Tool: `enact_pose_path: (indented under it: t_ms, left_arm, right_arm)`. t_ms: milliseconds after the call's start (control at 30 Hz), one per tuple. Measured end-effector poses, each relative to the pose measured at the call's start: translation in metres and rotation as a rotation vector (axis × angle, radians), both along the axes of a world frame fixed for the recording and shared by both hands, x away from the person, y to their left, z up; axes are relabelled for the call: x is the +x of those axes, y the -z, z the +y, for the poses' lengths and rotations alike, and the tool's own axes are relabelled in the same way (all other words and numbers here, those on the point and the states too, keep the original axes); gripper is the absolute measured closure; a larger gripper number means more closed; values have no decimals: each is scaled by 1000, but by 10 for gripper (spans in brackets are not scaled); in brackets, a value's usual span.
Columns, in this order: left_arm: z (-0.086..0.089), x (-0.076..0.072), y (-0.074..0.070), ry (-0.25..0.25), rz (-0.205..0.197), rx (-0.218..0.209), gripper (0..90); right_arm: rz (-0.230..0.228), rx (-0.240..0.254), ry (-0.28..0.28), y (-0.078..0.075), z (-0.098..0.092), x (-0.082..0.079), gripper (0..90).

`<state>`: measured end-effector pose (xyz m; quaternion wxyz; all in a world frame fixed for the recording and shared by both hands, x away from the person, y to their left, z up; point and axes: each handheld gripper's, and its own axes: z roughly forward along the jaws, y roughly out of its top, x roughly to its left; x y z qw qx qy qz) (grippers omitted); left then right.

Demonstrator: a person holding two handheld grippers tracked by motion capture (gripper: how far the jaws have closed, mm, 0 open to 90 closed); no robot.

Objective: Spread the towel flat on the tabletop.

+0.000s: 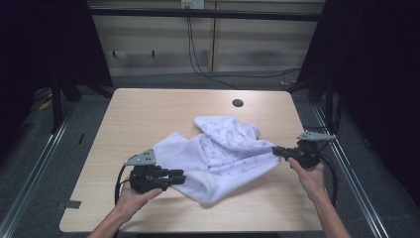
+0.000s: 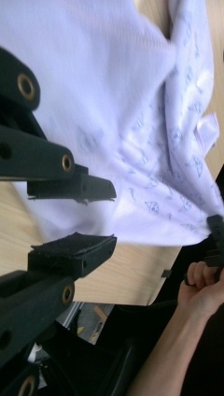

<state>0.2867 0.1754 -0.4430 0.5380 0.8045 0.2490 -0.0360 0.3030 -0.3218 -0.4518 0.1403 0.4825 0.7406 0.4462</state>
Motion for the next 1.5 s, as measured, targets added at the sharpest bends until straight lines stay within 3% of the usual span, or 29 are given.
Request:
enact_pose_path:
  t_ms: [33,100,133,200,233,300,367,433,467,600,733,767,800,833,867,1000,1033,1133,1167,1233,1267,1300,1367,1433,1467,1500]
  left_arm:
    - [2,3,2,-15,2,9,686]
    - [14,17,12,-83,28,45,666]
    - [14,17,12,-83,28,45,655]
    - [22,30,20,-130,39,77,636]
    - [29,42,27,-180,43,95,637]
    - [32,47,31,-198,54,102,633]
    - [36,55,39,-213,56,127,621]
    - [38,62,47,-222,74,152,638]
    - [38,63,50,-219,87,165,638]
    - [28,60,60,-160,94,265,852]
    - [23,49,60,-134,79,283,877]
    - [24,40,60,-128,107,264,877]
    - [24,40,60,-128,107,264,877]
    - [22,28,59,-107,121,270,875]
    - [22,28,59,-107,121,270,871]
    - [17,-2,56,-3,157,268,833]
    - [17,-6,55,0,158,265,806]
    - [20,-5,52,-2,141,248,775]
    - [21,-2,51,-19,138,223,751]
    - [26,8,47,-74,128,189,751]
    - [29,19,46,-130,120,174,757]
    - [29,19,46,-130,120,174,758]
    - [28,27,50,-159,106,211,758]
    - [28,29,60,-156,104,266,762]
    - [28,29,60,-156,104,266,767]
    - [28,29,60,-155,108,266,767]
  right_arm:
    - [14,-16,24,6,-4,1,689]
    - [17,-23,47,8,-3,-2,556]
    - [17,-23,47,8,-3,-2,556]
    - [-19,-32,40,0,-1,-12,510]
    - [-31,-23,37,-3,0,-16,510]
    - [-46,-8,26,-6,1,-20,509]
    - [-54,9,-10,-8,9,-27,509]
    - [-30,15,-101,-3,34,-35,511]
    - [-30,15,-101,-3,34,-35,511]
    - [8,-9,-247,7,82,-37,514]
    - [12,-4,-371,8,129,-36,515]
    - [16,21,-411,7,145,-34,518]
    - [16,26,-436,8,155,-34,518]
    - [22,26,-464,9,164,-34,518]
    - [22,26,-464,9,164,-34,518]
    - [69,17,-598,19,207,-45,517]
    - [76,9,-621,21,214,-48,516]
    - [90,13,-666,25,224,-55,516]
    - [100,-11,-703,29,231,-61,506]
    - [107,-10,-725,31,233,-63,504]
    - [116,-35,-727,36,235,-65,482]
    - [116,-35,-727,36,235,-65,482]
    - [111,-91,-727,43,237,-67,467]
    - [98,-115,-718,45,239,-67,559]
    - [81,-138,-701,45,239,-68,629]
    - [81,-138,-701,45,239,-68,629]
